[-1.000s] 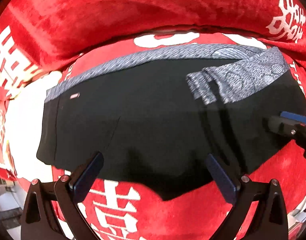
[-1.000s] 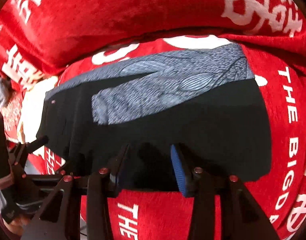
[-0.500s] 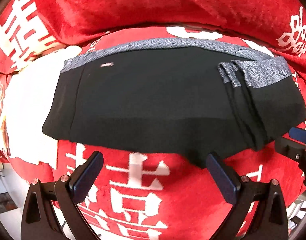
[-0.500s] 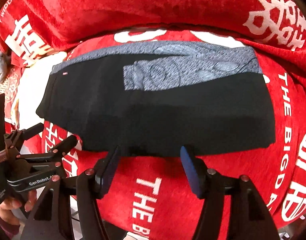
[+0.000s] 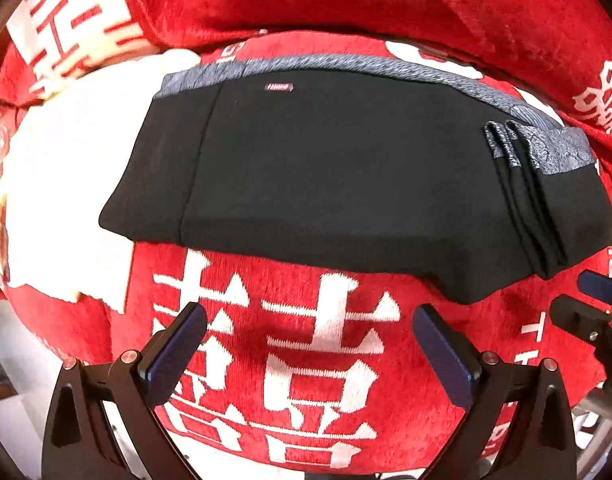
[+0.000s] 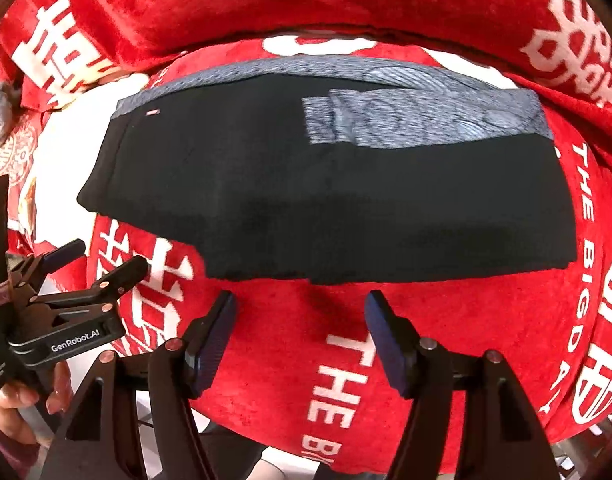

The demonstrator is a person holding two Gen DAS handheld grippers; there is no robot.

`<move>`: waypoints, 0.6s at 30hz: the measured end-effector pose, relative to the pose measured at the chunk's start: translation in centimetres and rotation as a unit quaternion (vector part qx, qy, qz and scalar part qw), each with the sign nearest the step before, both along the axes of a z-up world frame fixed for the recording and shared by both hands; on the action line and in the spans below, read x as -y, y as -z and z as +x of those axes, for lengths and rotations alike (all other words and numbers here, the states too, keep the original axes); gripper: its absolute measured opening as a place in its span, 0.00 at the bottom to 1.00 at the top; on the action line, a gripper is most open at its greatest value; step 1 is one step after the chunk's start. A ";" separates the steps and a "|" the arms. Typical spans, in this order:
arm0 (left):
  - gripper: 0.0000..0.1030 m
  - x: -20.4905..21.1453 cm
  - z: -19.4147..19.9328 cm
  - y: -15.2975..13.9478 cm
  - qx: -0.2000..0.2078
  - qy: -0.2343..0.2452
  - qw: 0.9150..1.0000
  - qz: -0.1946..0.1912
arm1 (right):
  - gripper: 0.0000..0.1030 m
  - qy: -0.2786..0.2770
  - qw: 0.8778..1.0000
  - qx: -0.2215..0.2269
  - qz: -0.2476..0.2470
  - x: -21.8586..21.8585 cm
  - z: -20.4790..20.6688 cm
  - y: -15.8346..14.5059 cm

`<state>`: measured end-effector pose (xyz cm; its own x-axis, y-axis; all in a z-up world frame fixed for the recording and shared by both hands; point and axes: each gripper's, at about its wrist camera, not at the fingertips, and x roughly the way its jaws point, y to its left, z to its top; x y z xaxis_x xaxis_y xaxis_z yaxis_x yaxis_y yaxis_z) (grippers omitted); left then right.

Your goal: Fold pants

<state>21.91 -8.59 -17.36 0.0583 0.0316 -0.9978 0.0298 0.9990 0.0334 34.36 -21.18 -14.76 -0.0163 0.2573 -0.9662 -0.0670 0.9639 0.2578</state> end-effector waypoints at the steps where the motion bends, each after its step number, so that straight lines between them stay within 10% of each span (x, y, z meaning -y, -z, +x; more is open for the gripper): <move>1: 1.00 -0.4 0.0 0.2 -0.004 -0.005 1.000 -0.005 | 0.68 -0.004 1.000 0.000 -0.001 -0.4 0.0 0.0; 12: 1.00 -8.0 1.7 1.8 -0.008 -0.091 0.993 -0.074 | 0.71 -0.059 0.998 0.027 -0.025 -4.8 1.7 -0.5; 18: 1.00 -12.5 2.9 3.1 0.013 -0.192 0.967 -0.168 | 0.71 -0.075 0.996 0.037 -0.034 -6.7 4.0 1.0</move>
<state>24.76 3.91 -20.45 0.1323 -0.2693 -0.9539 -0.3421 0.8908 -0.2989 38.31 -14.45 -15.75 0.0226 0.1910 -0.9813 -0.2278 0.9567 0.1810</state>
